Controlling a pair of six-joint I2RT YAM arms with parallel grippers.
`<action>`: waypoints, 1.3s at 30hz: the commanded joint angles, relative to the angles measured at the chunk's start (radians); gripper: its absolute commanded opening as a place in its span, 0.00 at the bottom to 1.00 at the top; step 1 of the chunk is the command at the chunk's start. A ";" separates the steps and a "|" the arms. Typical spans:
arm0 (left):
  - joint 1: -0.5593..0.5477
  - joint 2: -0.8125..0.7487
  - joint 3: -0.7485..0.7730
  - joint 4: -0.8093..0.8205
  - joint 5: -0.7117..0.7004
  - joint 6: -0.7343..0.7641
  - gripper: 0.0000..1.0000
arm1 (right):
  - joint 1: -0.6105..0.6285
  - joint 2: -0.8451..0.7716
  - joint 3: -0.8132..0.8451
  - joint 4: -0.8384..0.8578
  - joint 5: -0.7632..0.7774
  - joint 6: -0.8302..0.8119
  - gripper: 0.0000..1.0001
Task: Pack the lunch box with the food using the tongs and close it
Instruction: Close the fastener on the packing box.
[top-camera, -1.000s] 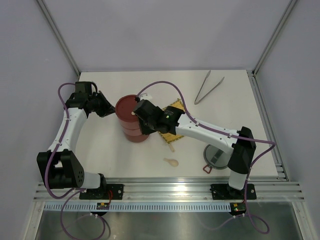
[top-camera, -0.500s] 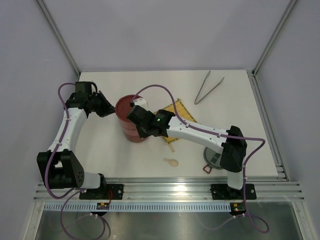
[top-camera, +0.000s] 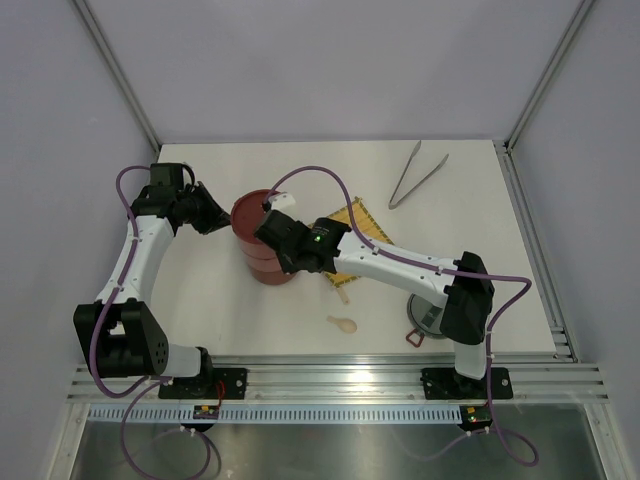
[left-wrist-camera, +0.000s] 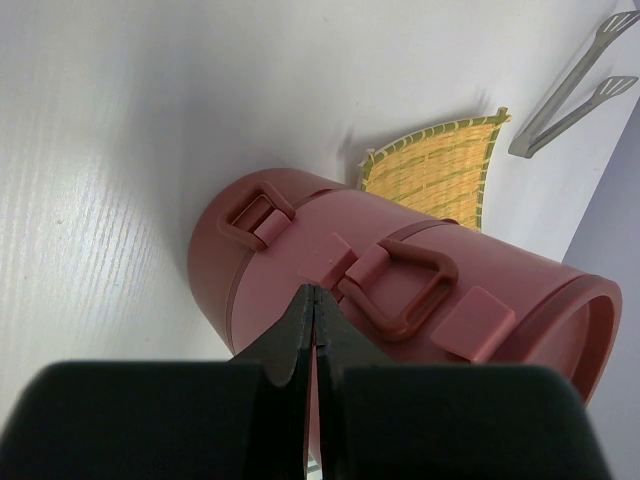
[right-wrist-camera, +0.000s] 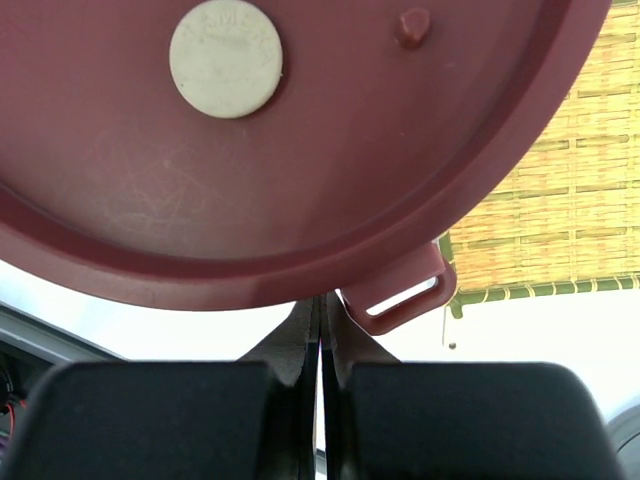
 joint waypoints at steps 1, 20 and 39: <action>-0.001 -0.015 0.017 0.021 -0.003 0.016 0.00 | 0.005 -0.036 0.037 0.006 -0.012 -0.014 0.00; -0.236 -0.067 0.351 -0.122 -0.231 0.162 0.00 | -0.143 -0.202 -0.098 0.098 -0.104 -0.024 0.00; -0.316 -0.007 0.288 -0.095 -0.150 0.128 0.00 | -0.131 -0.080 -0.150 0.184 -0.188 -0.014 0.00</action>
